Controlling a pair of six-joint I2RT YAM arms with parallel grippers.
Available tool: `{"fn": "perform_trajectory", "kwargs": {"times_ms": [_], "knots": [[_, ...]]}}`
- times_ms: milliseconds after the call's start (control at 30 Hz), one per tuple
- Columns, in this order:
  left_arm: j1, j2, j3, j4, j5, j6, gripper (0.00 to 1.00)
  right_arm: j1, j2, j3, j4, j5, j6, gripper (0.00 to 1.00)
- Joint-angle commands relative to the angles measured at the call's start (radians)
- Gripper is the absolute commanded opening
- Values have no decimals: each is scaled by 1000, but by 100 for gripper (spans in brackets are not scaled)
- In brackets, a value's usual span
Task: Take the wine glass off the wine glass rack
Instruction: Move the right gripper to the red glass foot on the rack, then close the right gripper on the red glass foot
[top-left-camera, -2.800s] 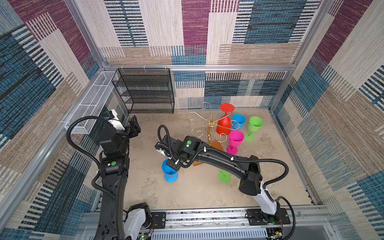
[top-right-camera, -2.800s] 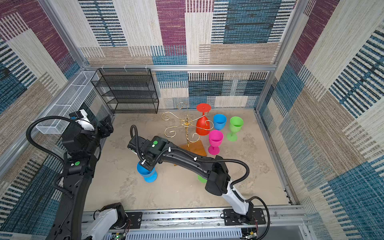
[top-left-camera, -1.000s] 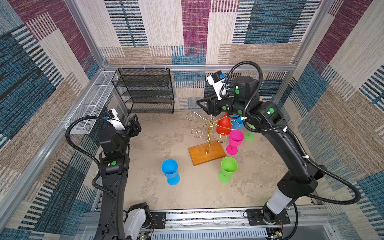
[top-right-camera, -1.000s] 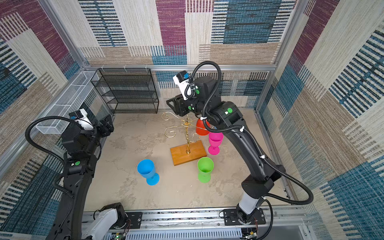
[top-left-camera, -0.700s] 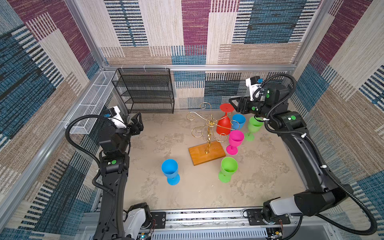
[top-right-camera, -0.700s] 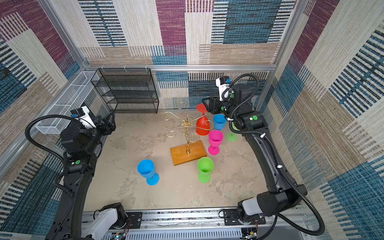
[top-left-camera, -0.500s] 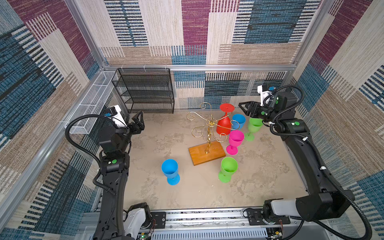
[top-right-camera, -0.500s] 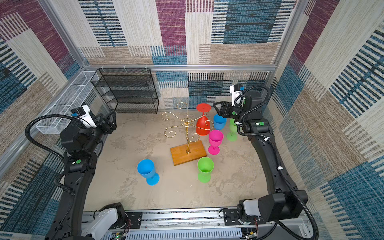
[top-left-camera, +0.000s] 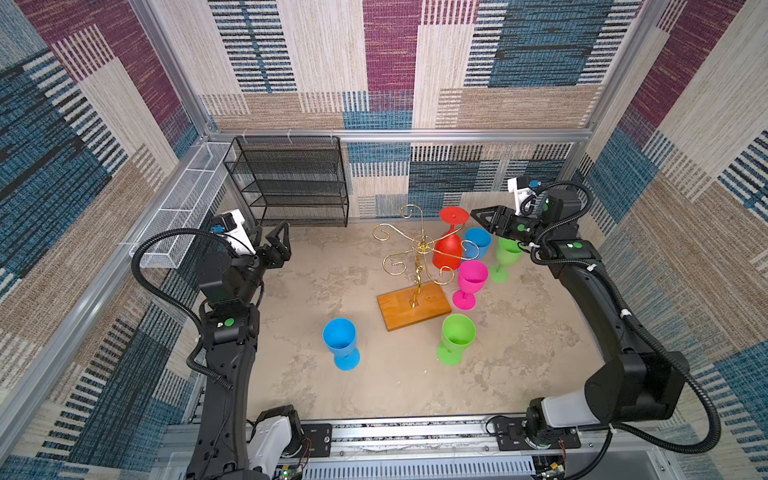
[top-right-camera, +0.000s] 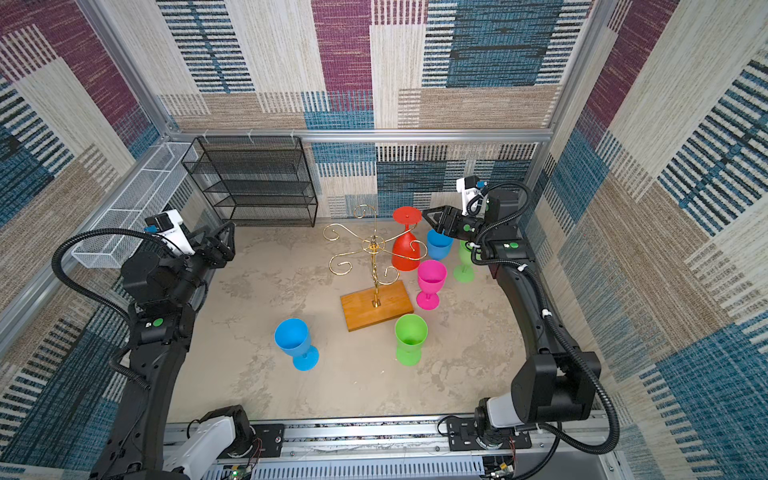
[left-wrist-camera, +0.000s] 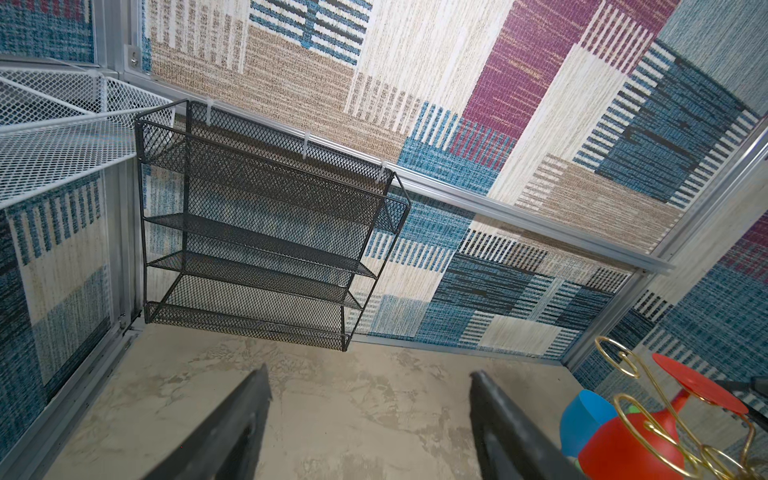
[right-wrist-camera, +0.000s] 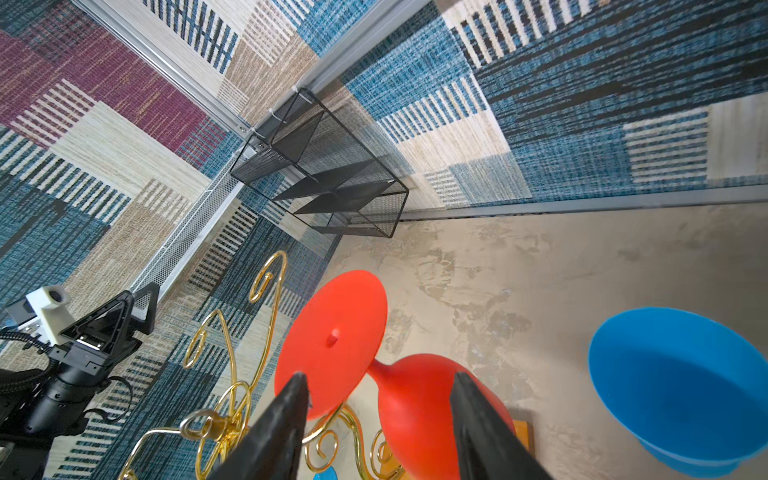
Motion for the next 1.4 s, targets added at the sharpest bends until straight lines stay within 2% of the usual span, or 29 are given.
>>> {"fn": "perform_trajectory", "kwargs": {"times_ms": [0,567,767,1267,1367], "knots": [[0,2,-3,47,8,-24,77,1,21,18,52,-58,26,57],[1,10,-9,57,11,-33,78,29,83,52,79,-132,38,52],[1,9,-9,59,12,-33,78,45,95,69,73,-132,37,46],[0,8,-7,57,11,-31,78,45,99,78,90,-136,62,8],[1,7,-6,55,11,-29,77,45,98,78,102,-143,76,3]]}}
